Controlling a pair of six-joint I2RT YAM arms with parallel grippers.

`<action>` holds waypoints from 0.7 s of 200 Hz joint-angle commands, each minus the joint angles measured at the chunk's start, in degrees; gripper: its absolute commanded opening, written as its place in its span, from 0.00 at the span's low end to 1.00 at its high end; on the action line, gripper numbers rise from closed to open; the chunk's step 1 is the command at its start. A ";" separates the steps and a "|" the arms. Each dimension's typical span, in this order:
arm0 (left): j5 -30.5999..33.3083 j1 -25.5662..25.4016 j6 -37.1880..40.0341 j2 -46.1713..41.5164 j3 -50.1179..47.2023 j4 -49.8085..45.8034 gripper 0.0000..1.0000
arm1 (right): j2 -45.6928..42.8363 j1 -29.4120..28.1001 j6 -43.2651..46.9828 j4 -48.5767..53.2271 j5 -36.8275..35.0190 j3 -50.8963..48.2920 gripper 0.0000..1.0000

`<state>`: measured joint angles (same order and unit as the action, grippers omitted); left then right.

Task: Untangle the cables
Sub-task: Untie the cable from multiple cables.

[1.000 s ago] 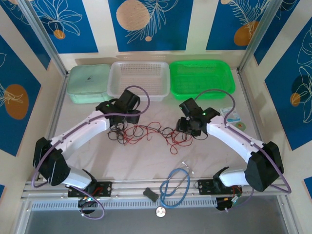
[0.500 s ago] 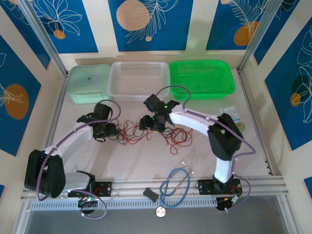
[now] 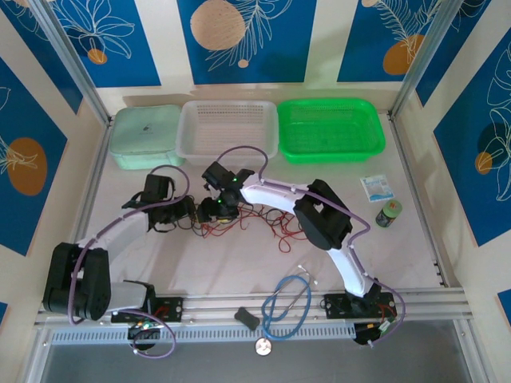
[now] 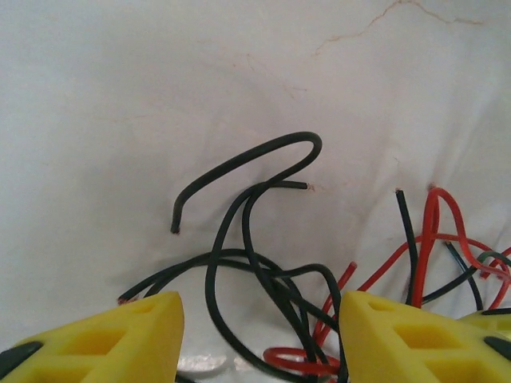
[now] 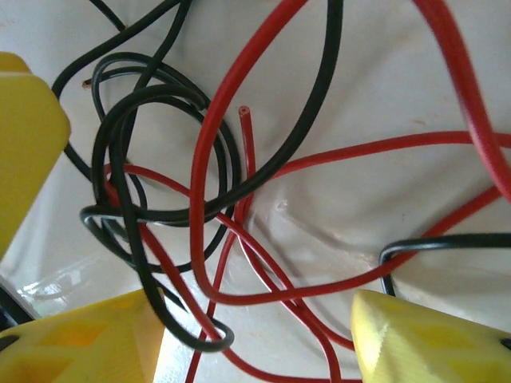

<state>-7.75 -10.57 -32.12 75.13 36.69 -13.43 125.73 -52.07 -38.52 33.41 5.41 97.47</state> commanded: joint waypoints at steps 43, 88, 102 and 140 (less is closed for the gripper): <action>-2.38 1.35 -1.26 10.34 -3.14 12.47 0.42 | 4.77 -0.09 -2.02 5.06 -2.06 5.67 0.31; 4.20 1.78 -2.13 13.37 -1.64 8.61 0.32 | 2.05 1.61 -4.09 8.15 -9.47 2.38 0.00; 6.96 1.92 -2.24 13.29 0.04 4.63 0.32 | -0.15 2.22 -4.28 8.91 -12.08 0.18 0.00; 11.92 2.67 -1.66 11.70 3.39 -3.12 0.35 | -5.32 3.73 -3.57 11.79 -19.47 -4.67 0.00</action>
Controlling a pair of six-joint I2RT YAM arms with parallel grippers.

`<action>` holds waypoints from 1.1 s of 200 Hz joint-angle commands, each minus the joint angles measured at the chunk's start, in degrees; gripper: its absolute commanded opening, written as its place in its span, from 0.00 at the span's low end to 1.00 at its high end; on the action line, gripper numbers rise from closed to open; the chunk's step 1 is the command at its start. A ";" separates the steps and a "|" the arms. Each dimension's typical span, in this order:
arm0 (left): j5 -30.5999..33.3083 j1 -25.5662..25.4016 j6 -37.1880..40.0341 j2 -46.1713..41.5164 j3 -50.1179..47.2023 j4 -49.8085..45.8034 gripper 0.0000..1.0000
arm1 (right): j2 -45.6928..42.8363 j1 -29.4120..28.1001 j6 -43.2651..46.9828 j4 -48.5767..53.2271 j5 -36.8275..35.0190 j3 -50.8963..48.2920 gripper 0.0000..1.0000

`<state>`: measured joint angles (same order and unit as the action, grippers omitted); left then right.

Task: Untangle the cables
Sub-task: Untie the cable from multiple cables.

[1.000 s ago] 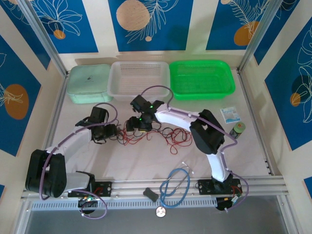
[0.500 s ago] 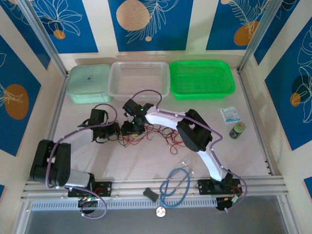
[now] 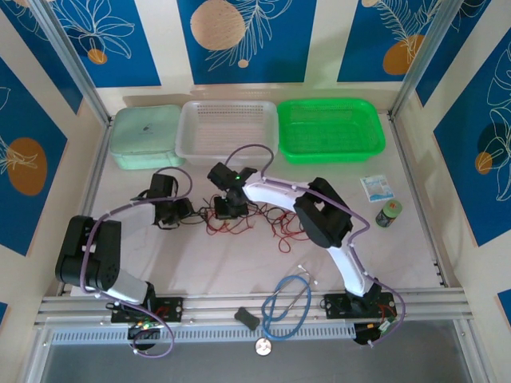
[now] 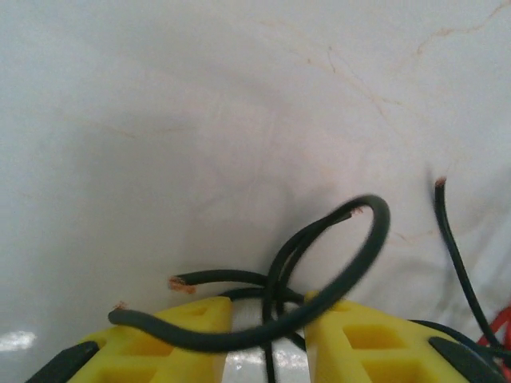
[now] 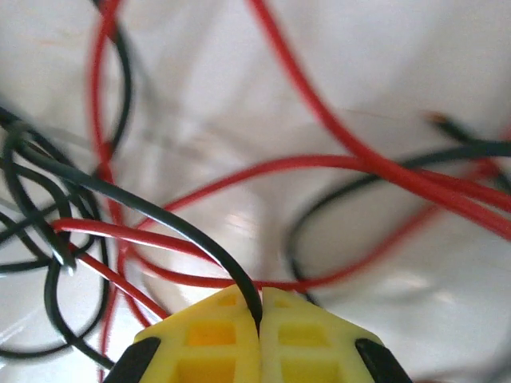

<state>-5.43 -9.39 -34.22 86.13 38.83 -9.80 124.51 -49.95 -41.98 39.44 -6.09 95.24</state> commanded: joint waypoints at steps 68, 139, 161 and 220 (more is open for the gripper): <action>13.52 3.62 0.72 -2.72 1.67 -10.84 0.38 | -7.09 2.53 0.25 10.90 -16.77 -4.83 0.00; 16.42 6.76 4.71 -12.09 5.61 -17.99 0.43 | -7.95 1.63 1.11 8.03 -6.94 -4.83 0.04; 11.06 6.66 5.78 -15.80 7.04 -19.52 0.53 | -8.88 1.53 0.48 5.15 -1.10 -5.29 0.18; 1.27 -0.68 9.69 -17.73 12.14 -28.66 0.62 | -13.80 2.14 -0.73 7.30 -4.00 -5.80 0.37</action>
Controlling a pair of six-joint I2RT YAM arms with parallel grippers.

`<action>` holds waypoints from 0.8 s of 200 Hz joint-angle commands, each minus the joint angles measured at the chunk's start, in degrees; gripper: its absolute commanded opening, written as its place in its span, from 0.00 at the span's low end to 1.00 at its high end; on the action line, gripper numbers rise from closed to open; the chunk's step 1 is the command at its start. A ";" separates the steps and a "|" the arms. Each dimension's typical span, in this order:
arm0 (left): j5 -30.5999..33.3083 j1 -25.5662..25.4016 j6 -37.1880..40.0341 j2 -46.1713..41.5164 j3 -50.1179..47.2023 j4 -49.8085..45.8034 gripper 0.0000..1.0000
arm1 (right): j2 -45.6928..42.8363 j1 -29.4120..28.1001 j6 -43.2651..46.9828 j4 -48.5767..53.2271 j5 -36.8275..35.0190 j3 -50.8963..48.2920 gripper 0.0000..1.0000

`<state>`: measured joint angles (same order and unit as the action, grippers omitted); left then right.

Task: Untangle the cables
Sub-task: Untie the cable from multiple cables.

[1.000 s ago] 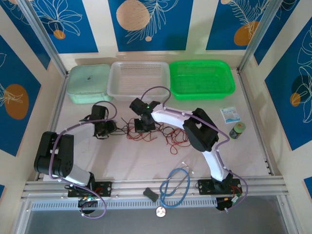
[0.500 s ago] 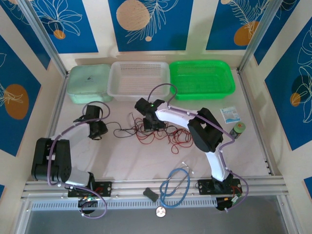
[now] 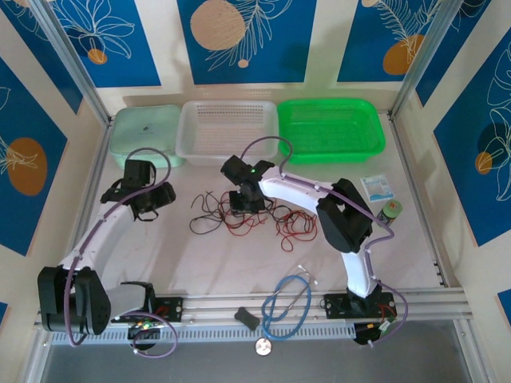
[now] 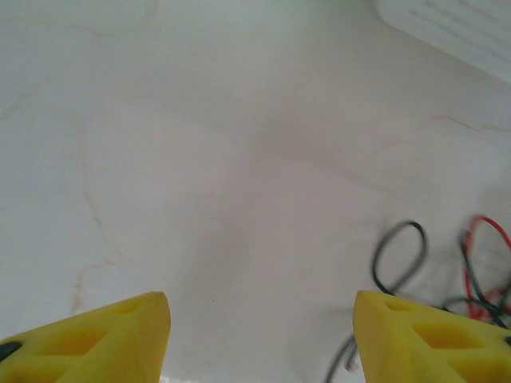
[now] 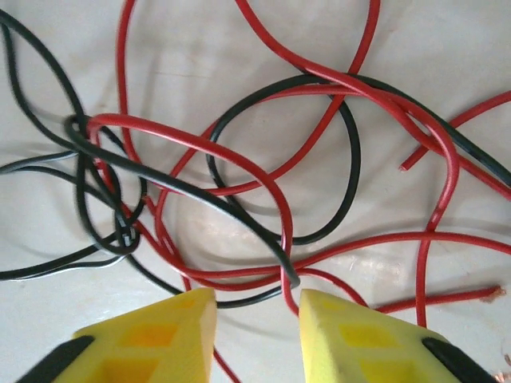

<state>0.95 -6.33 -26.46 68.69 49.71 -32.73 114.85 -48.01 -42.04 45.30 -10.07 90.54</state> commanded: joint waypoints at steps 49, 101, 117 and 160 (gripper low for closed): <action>-6.48 -11.16 -0.12 2.83 0.59 0.56 0.62 | -8.83 0.46 -1.20 1.92 -1.23 -3.89 0.39; 1.66 -12.02 0.80 11.15 2.16 4.32 0.53 | -11.90 0.35 -1.63 1.20 -1.01 -6.47 0.37; 1.92 -11.96 1.71 13.37 2.96 5.48 0.51 | -12.40 0.30 -1.80 0.99 -1.09 -7.19 0.37; 0.17 -12.01 2.34 17.34 3.53 10.00 0.47 | -12.74 0.28 -2.29 0.82 -1.01 -8.12 0.37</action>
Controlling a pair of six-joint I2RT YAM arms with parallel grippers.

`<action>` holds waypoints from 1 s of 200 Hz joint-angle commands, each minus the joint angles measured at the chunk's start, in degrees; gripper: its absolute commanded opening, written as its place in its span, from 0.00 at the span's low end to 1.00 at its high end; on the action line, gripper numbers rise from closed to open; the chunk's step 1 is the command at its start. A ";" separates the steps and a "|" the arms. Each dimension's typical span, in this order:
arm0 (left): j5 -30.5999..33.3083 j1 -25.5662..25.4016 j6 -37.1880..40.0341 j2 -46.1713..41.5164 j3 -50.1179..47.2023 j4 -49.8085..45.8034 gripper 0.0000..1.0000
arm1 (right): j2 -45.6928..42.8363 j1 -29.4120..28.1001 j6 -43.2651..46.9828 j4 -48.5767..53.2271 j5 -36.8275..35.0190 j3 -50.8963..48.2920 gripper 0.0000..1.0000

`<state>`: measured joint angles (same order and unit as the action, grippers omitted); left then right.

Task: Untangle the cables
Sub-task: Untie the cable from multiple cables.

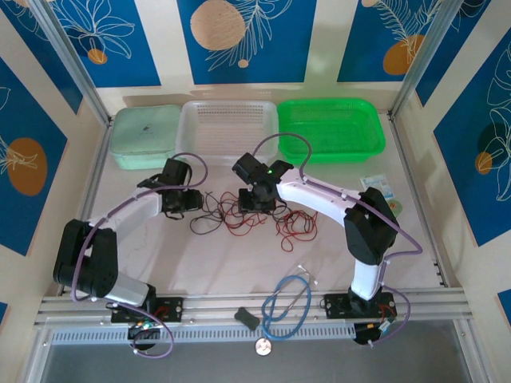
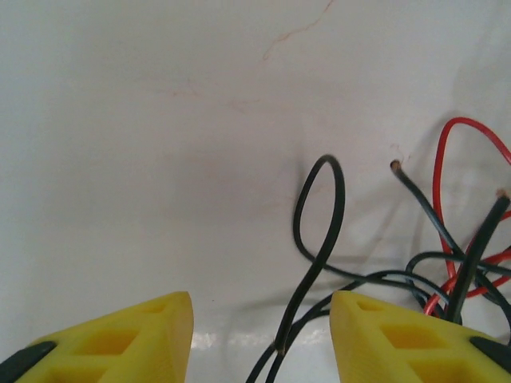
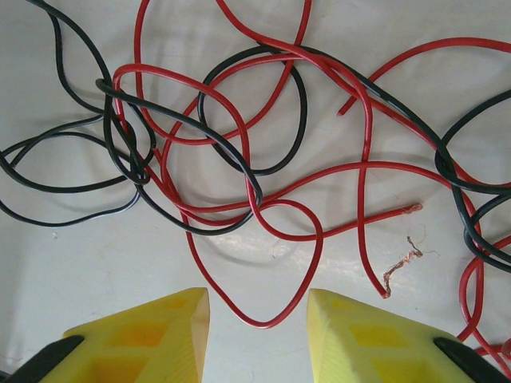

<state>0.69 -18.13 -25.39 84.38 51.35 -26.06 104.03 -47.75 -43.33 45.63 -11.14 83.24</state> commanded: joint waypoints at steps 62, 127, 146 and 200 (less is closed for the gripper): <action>-0.08 -0.16 2.18 6.31 3.23 4.79 0.15 | -3.23 -0.24 -1.60 0.55 -0.46 -2.00 0.36; -0.39 -0.15 3.85 -2.86 10.64 -5.00 0.00 | -4.52 -1.84 -0.77 -3.96 7.40 -2.45 0.35; -1.69 -0.16 4.44 -7.33 15.37 -10.46 0.00 | -4.22 -2.16 -2.01 -8.12 12.41 -3.01 0.37; -2.75 -0.34 5.52 -14.83 24.23 -21.51 0.00 | 2.98 -3.25 -4.56 -15.70 17.43 4.07 0.47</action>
<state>-0.60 -18.15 -21.41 71.05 74.04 -39.40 103.07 -50.06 -46.54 34.04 2.61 82.67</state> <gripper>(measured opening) 0.047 0.454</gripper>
